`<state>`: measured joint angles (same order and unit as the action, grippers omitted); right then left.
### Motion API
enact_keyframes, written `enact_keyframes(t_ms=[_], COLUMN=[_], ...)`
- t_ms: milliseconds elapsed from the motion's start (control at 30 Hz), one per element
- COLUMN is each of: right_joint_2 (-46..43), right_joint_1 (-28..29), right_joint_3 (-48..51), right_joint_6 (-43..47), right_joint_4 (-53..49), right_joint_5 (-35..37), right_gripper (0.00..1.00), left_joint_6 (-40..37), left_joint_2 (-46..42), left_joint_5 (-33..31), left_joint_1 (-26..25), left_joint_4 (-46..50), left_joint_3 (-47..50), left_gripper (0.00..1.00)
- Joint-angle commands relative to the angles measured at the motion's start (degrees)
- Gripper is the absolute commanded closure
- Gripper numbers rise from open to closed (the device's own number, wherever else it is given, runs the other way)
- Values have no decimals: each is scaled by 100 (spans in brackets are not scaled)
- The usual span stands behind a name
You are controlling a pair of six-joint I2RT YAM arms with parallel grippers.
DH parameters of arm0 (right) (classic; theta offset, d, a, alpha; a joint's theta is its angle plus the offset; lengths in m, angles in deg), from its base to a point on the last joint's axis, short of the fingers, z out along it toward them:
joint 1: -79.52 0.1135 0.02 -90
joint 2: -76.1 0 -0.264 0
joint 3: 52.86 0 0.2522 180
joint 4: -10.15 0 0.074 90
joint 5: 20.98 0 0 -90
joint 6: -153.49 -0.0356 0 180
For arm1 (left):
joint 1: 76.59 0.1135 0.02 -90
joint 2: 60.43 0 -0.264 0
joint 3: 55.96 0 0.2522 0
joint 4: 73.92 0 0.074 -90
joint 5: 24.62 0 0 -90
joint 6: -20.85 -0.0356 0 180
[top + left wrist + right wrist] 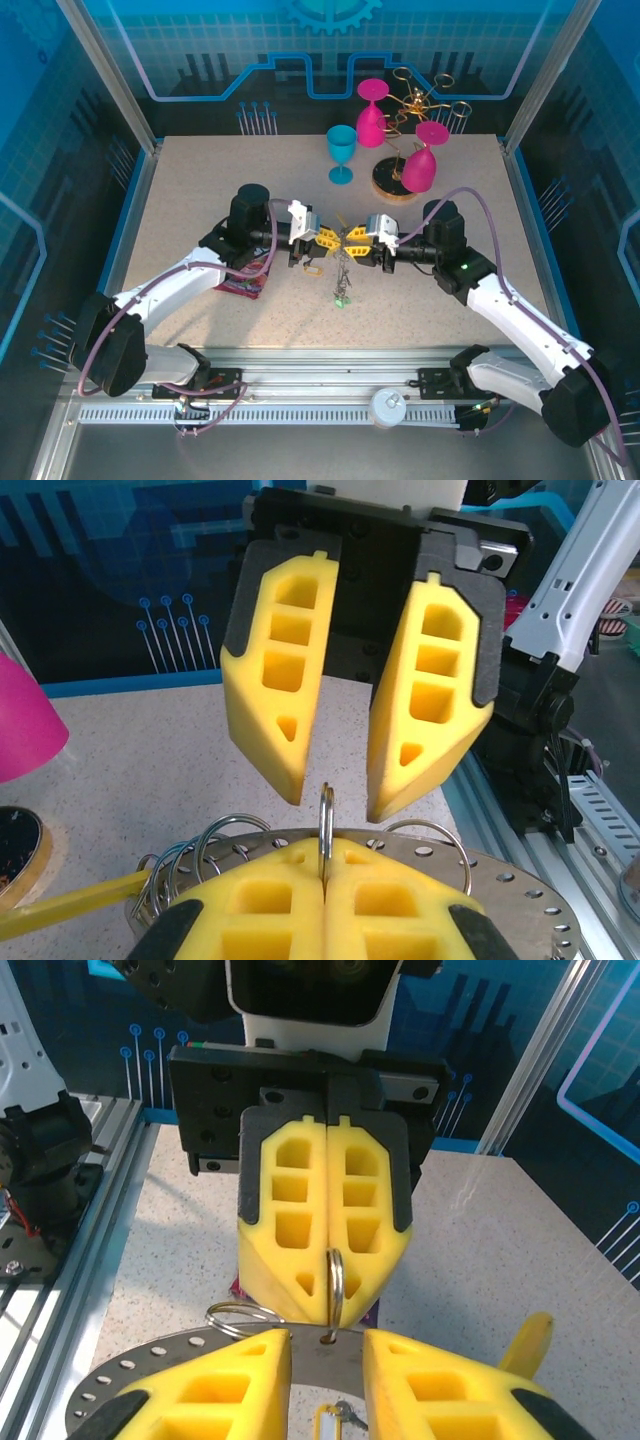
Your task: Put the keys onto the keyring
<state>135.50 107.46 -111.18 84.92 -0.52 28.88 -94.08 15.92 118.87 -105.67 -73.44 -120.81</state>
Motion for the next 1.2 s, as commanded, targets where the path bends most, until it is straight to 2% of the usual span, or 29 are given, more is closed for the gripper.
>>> enact_keyframes(t_ms=[0,400,500,600,667,733,1167], right_joint_2=[62,381,481,579,620,652,990], right_joint_1=[-53,-26,-20,-8,-8,-22,128], right_joint_3=[25,-181,-272,-429,-548,-747,-1603], right_joint_6=[-221,-380,-348,-264,-167,-115,751], right_joint_4=[446,462,306,16,-291,-652,-2649], right_joint_5=[-239,-559,-663,-765,-699,-512,39], right_gripper=[74,82,88,100,100,100,100], left_joint_6=[94,128,128,137,172,87,-547], left_joint_2=[-78,-51,-40,-33,-32,-67,-96], left_joint_5=[346,441,442,359,128,-2,-147], left_joint_1=[-4,-8,-11,-13,-10,-4,-8], left_joint_4=[-368,-458,-465,-462,-458,-323,921], left_joint_3=[71,51,38,25,35,30,-273], left_gripper=[100,100,100,100,89,86,88])
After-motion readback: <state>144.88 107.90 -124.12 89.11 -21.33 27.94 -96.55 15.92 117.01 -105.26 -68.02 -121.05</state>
